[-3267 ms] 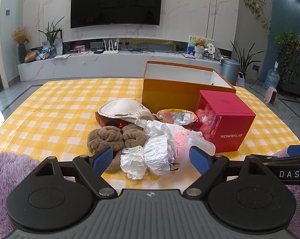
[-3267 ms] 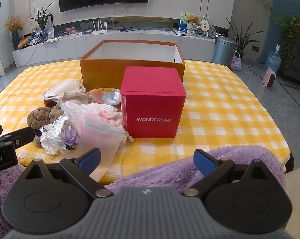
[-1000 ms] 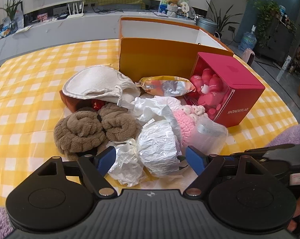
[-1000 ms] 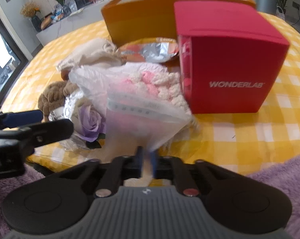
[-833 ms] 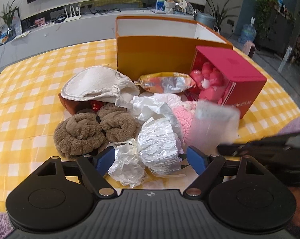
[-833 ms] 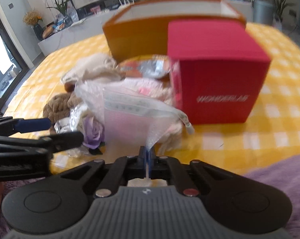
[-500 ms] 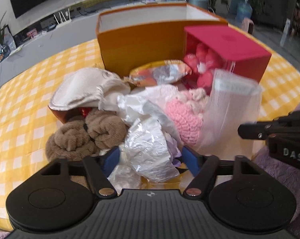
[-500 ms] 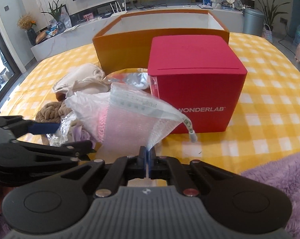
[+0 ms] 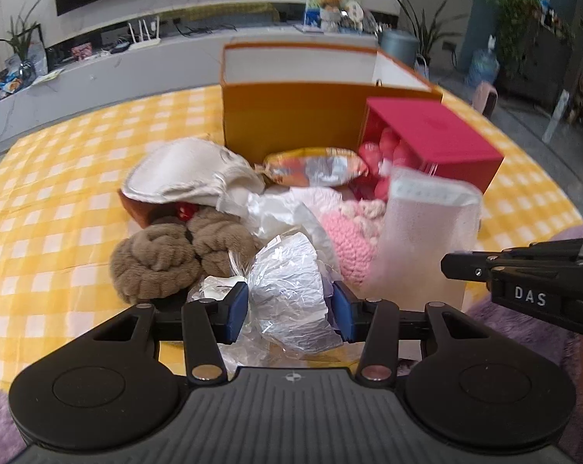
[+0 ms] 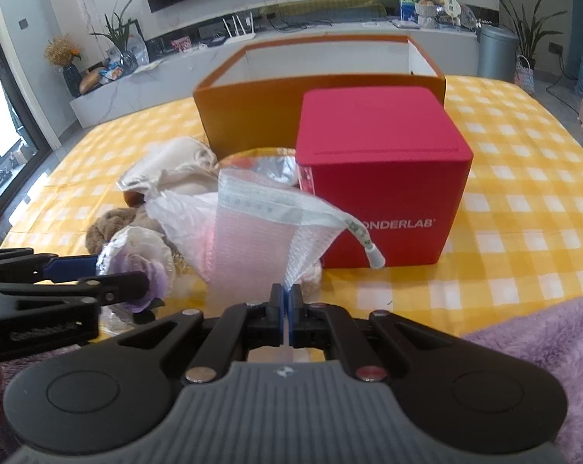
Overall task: Organize soft objects
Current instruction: 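Carry both held plastic items into the orange box and open both tools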
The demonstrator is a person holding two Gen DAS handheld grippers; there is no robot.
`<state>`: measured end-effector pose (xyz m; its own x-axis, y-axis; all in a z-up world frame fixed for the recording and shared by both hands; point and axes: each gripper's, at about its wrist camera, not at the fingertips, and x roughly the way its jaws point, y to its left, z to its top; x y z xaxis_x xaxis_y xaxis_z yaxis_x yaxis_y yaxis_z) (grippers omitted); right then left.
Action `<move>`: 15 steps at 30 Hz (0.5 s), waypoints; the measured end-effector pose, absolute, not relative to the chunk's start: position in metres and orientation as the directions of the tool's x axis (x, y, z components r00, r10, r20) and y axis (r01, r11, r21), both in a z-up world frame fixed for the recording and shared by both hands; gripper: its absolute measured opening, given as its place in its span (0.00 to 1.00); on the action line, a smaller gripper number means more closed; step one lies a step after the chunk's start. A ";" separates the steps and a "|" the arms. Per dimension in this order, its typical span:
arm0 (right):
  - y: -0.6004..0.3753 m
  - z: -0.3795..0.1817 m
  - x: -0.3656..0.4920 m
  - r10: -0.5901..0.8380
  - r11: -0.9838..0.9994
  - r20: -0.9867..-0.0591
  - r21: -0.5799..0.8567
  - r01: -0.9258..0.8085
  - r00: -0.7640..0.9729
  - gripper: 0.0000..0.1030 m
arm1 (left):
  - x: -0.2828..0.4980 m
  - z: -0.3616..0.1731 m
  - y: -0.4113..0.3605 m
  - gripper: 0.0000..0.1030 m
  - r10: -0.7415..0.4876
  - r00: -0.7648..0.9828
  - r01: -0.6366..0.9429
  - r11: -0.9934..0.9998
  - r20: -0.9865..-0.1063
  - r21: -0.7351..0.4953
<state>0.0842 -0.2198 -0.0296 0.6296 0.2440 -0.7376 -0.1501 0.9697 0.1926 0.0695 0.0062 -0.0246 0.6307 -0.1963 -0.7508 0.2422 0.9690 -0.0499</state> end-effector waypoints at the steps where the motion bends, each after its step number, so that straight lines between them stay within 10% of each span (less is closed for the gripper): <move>1: -0.220 -0.026 0.082 0.247 0.969 -0.731 0.192 -0.156 0.636 0.00 | 0.067 -0.020 0.007 0.52 -0.201 0.636 0.242 0.969 -0.745 -0.054; 15: -0.222 0.042 0.078 0.316 0.948 -0.622 0.172 -0.268 0.717 0.00 | 0.076 0.042 0.004 0.51 -0.263 0.716 0.308 0.950 -0.646 -0.046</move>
<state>0.0784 -0.2224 0.0417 0.7169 0.3156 -0.6217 -0.2680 0.9479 0.1723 0.0760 0.0045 0.0420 0.7163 -0.2634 -0.6462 0.3078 0.9503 -0.0463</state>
